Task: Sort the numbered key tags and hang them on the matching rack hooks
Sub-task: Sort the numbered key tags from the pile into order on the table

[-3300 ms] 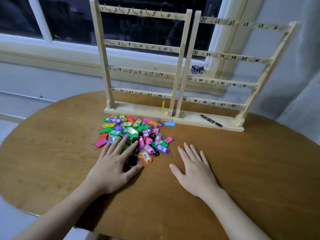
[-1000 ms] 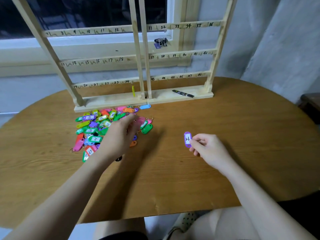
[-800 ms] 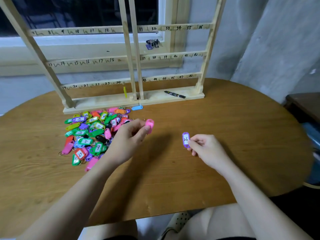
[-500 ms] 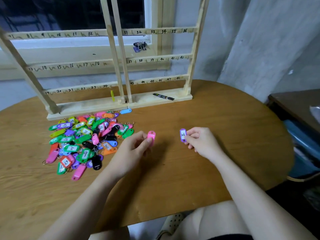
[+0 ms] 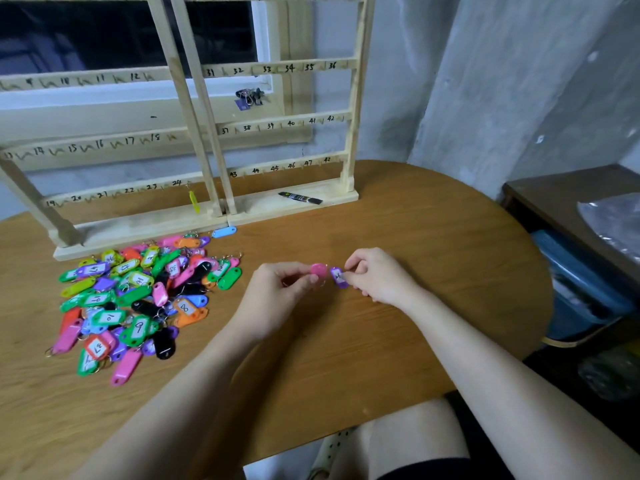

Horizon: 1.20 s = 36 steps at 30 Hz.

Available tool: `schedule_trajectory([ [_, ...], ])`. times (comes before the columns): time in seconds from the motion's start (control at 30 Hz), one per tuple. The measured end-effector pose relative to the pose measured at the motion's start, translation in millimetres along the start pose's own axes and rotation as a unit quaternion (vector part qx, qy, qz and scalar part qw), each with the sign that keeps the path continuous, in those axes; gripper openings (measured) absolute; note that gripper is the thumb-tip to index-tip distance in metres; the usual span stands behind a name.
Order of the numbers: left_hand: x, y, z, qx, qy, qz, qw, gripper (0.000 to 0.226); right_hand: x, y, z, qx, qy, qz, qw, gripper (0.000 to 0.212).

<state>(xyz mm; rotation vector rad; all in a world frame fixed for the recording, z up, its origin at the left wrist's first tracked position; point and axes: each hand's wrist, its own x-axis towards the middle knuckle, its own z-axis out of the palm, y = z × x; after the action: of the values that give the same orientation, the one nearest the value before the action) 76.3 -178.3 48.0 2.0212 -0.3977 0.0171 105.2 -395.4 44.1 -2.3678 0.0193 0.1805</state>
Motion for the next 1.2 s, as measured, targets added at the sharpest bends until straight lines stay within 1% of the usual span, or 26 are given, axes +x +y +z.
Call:
schedule_trajectory([
  [0.07,13,2,6,0.070,0.006,0.051,0.996,0.015,-3,8,-6,-0.005,0.024,-0.014,1.000,0.010],
  [0.13,29,1,15,0.140,-0.008,0.103,0.985,0.019,-9,23,-15,-0.002,0.062,-0.013,0.998,0.008],
  [0.27,59,-1,43,0.242,-0.052,0.206,0.947,0.023,-32,55,-40,0.052,0.145,0.010,0.988,0.011],
  [0.4,82,4,77,0.304,-0.086,0.298,0.901,0.029,-54,81,-66,0.074,0.191,0.032,0.978,0.012],
  [0.53,99,8,102,0.340,-0.102,0.351,0.867,0.019,-66,101,-83,0.094,0.205,0.037,0.974,0.012],
  [0.7,109,12,111,0.366,-0.148,0.338,0.854,0.026,-69,114,-85,0.106,0.204,0.021,0.973,0.011],
  [0.8,110,12,109,0.363,-0.162,0.320,0.860,0.031,-66,117,-79,0.108,0.196,0.017,0.975,0.011],
  [0.87,109,11,104,0.347,-0.161,0.301,0.874,0.035,-62,117,-73,0.108,0.189,0.016,0.976,0.010],
  [0.93,106,8,96,0.324,-0.141,0.286,0.891,0.036,-59,116,-68,0.105,0.188,0.012,0.976,0.010],
  [1.03,99,2,78,0.310,-0.110,0.267,0.906,0.033,-53,111,-60,0.077,0.198,0.003,0.977,0.010],
  [1.13,84,-6,55,0.311,-0.057,0.242,0.917,0.030,-49,104,-50,-0.002,0.211,-0.026,0.977,0.011],
  [1.2,71,-16,40,0.322,-0.024,0.212,0.922,0.028,-45,98,-44,-0.078,0.208,-0.046,0.974,0.022],
])
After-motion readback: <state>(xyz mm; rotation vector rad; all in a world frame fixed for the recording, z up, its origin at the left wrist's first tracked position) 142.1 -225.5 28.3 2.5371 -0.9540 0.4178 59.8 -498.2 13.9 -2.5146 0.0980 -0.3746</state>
